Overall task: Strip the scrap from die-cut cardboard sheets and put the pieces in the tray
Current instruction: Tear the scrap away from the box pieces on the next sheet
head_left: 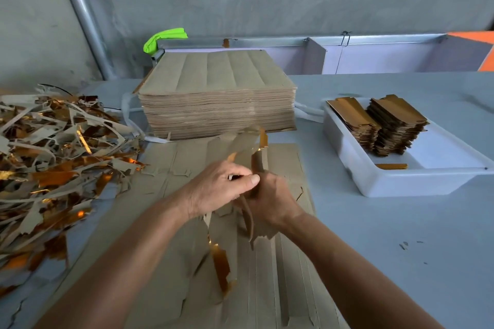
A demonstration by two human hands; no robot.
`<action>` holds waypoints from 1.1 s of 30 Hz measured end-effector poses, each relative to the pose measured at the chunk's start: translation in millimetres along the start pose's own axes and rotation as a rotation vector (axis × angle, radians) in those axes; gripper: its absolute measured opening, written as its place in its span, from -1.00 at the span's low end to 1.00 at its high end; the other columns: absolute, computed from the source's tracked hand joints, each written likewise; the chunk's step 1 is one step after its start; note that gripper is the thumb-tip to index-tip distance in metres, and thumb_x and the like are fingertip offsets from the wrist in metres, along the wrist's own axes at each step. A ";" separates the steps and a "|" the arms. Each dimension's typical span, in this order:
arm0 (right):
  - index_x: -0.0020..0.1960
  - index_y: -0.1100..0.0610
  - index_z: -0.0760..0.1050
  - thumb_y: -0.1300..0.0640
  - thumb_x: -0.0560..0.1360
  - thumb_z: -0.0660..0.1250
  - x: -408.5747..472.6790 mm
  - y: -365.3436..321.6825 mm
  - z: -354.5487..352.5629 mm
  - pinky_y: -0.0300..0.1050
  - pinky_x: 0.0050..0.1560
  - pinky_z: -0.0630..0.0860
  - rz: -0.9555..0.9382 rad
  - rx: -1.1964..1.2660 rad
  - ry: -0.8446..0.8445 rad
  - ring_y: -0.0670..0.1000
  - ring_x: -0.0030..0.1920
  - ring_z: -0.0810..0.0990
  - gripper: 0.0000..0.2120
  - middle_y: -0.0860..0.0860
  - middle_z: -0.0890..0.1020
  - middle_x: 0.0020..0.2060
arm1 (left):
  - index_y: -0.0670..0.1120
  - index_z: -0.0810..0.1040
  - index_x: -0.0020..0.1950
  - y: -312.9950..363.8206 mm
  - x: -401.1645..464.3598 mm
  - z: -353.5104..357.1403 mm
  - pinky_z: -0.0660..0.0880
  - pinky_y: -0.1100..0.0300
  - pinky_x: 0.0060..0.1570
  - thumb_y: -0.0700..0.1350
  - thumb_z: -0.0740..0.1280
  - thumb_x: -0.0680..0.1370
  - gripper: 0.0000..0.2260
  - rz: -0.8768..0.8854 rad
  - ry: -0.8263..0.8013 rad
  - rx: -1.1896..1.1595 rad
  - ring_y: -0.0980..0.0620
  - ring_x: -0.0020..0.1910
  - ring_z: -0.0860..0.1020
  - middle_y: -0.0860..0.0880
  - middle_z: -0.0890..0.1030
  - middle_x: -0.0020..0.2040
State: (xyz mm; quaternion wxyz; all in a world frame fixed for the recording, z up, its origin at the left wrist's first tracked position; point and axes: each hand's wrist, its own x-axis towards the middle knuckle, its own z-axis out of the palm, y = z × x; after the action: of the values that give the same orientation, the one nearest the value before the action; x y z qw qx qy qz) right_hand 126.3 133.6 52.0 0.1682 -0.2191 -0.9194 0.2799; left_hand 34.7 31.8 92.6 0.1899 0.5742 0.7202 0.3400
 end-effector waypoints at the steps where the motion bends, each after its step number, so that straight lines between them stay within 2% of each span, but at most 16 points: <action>1: -0.03 0.21 0.57 0.16 0.50 0.28 0.4 0.1 4.2 -0.19 -0.26 0.44 0.012 0.006 0.041 0.05 -0.22 0.56 -0.85 0.10 0.63 -0.16 | 0.00 0.35 -0.46 0.2 -1.2 -1.1 0.26 0.30 -0.35 0.02 0.23 0.56 -0.61 0.002 -0.008 -0.036 0.12 -0.43 0.32 0.08 0.32 -0.47; 3: -0.01 0.20 0.56 0.18 0.54 0.25 0.1 5.3 9.2 -0.28 -0.30 0.42 0.055 0.021 0.053 0.02 -0.22 0.56 -0.86 0.06 0.60 -0.15 | -0.18 0.40 -0.38 -4.3 -5.4 -4.6 0.31 0.35 -0.32 0.00 0.26 0.59 -0.60 -0.014 0.083 -0.072 0.06 -0.37 0.37 -0.07 0.37 -0.40; 5: 0.03 0.16 0.54 0.14 0.56 0.26 -1.1 13.5 8.9 -0.36 -0.27 0.48 0.096 0.076 0.028 -0.03 -0.15 0.60 -0.87 0.02 0.59 -0.08 | -0.26 0.44 -0.30 -12.3 -10.4 -8.7 0.35 0.35 -0.27 0.00 0.23 0.59 -0.61 -0.070 0.273 -0.111 0.08 -0.33 0.41 -0.13 0.44 -0.34; 7: 0.09 0.14 0.55 0.12 0.57 0.25 -1.7 18.8 4.9 -0.34 -0.14 0.53 0.124 0.123 0.023 -0.03 -0.06 0.60 -0.83 0.02 0.59 -0.01 | -0.22 0.51 -0.27 -20.4 -13.0 -10.5 0.37 0.34 -0.24 -0.03 0.24 0.58 -0.68 -0.125 0.401 -0.152 0.18 -0.33 0.43 -0.04 0.49 -0.32; 9: 0.13 0.15 0.55 0.11 0.58 0.25 -0.5 20.5 2.3 -0.33 -0.11 0.53 0.129 0.124 0.024 -0.03 -0.04 0.60 -0.80 0.03 0.60 0.01 | -0.13 0.47 -0.35 -26.8 -12.2 -8.3 0.32 0.34 -0.31 -0.08 0.25 0.58 -0.69 -0.142 0.457 -0.208 0.22 -0.39 0.38 0.09 0.43 -0.40; 11: 0.16 0.14 0.54 0.07 0.57 0.27 1.0 21.3 1.5 -0.40 -0.17 0.50 0.148 0.130 0.026 -0.05 -0.05 0.60 -0.77 0.03 0.62 0.01 | -0.09 0.45 -0.39 -32.7 -7.6 -1.9 0.29 0.27 -0.31 -0.10 0.26 0.58 -0.67 -0.167 0.527 -0.253 0.18 -0.37 0.39 0.00 0.47 -0.40; 13: 0.15 0.13 0.55 0.06 0.56 0.27 0.6 24.1 0.7 -0.49 -0.26 0.41 0.163 0.108 0.041 -0.06 -0.08 0.57 -0.77 0.03 0.62 0.00 | -0.13 0.49 -0.38 -36.9 -2.1 4.7 0.36 0.18 -0.23 -0.11 0.28 0.58 -0.68 -0.212 0.606 -0.320 0.08 -0.24 0.45 -0.22 0.57 -0.23; 15: 0.08 0.18 0.56 0.14 0.55 0.25 -2.0 31.1 -0.3 -0.50 -0.33 0.35 0.157 0.039 0.069 -0.03 -0.16 0.52 -0.81 0.03 0.60 -0.09 | -0.14 0.52 -0.38 -37.9 2.8 8.8 0.45 0.21 -0.31 -0.15 0.27 0.59 -0.68 -0.224 0.711 -0.472 0.07 -0.25 0.51 -0.13 0.63 -0.23; 17: 0.01 0.22 0.56 0.20 0.53 0.24 -7.0 40.6 0.3 -0.51 -0.42 0.32 0.192 0.016 0.069 -0.03 -0.23 0.47 -0.85 0.03 0.55 -0.18 | -0.12 0.57 -0.31 -39.4 5.4 7.0 0.47 0.30 -0.37 -0.16 0.26 0.60 -0.71 -0.203 0.788 -0.548 0.16 -0.29 0.55 -0.01 0.65 -0.24; 19: -0.05 0.22 0.58 0.18 0.51 0.28 -11.5 49.0 0.2 -0.49 -0.46 0.32 0.284 0.068 0.060 -0.03 -0.25 0.50 -0.86 0.03 0.57 -0.22 | -0.13 0.58 -0.30 -41.1 5.5 7.5 0.49 0.35 -0.33 -0.18 0.26 0.59 -0.73 -0.164 0.774 -0.507 0.21 -0.30 0.57 0.00 0.65 -0.23; 21: -0.09 0.18 0.61 0.14 0.47 0.36 -13.1 55.2 -0.8 -0.48 -0.37 0.38 0.316 0.140 0.029 -0.02 -0.19 0.55 -0.89 -0.01 0.60 -0.23 | -0.15 0.54 -0.37 -45.7 2.3 11.1 0.45 0.44 -0.28 -0.25 0.26 0.57 -0.70 -0.177 0.736 -0.429 0.23 -0.29 0.56 0.02 0.66 -0.23; 23: -0.09 0.11 0.61 0.13 0.39 0.48 -14.6 57.6 -6.6 -0.42 -0.28 0.45 0.348 0.314 -0.039 -0.07 -0.14 0.58 -0.88 -0.06 0.62 -0.18 | -0.13 0.56 -0.36 -50.7 -3.6 15.7 0.41 0.45 -0.29 -0.29 0.27 0.53 -0.73 -0.222 0.629 -0.271 0.19 -0.29 0.54 0.04 0.66 -0.22; 26: -0.04 0.17 0.61 0.05 0.20 0.59 -15.7 59.6 -23.5 -0.26 -0.20 0.54 0.414 0.643 -0.145 -0.02 -0.10 0.63 -0.61 0.03 0.66 -0.12 | -0.16 0.59 -0.27 -61.1 -12.0 29.0 0.43 0.34 -0.22 -0.27 0.30 0.52 -0.83 -0.201 0.343 0.060 0.08 -0.23 0.55 -0.07 0.66 -0.11; 28: 0.00 0.24 0.60 -0.10 0.13 0.54 -14.8 62.2 -33.9 -0.09 -0.11 0.57 0.458 0.750 -0.111 0.08 -0.09 0.65 -0.43 0.13 0.68 -0.10 | -0.24 0.54 -0.30 -68.0 -16.4 39.1 0.42 0.23 -0.16 -0.28 0.32 0.50 -0.83 -0.165 0.259 0.158 -0.04 -0.14 0.59 -0.12 0.66 -0.04; 30: -0.01 0.28 0.61 -0.13 0.19 0.47 -10.8 65.2 -41.0 -0.06 -0.15 0.60 0.497 0.880 -0.035 0.11 -0.18 0.67 -0.45 0.18 0.70 -0.15 | -0.29 0.49 -0.35 -73.3 -19.3 46.1 0.42 0.24 -0.11 -0.30 0.34 0.46 -0.82 -0.134 0.253 0.172 -0.05 -0.06 0.60 -0.10 0.66 -0.03; 33: -0.05 0.23 0.62 -0.09 0.36 0.42 0.0 68.3 -46.4 -0.03 -0.19 0.61 0.576 0.946 0.056 0.14 -0.19 0.67 -0.62 0.17 0.70 -0.20 | -0.32 0.53 -0.32 -79.5 -22.2 49.8 0.43 0.24 0.07 -0.31 0.34 0.44 -0.85 -0.117 0.242 0.190 0.05 0.03 0.56 -0.03 0.64 0.03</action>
State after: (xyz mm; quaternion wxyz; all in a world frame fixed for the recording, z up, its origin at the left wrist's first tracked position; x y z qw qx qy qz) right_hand 167.4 205.1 48.3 0.1891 -0.3695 -0.5918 0.6910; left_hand 18.2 15.4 -0.9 0.0660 0.5014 0.7990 0.3253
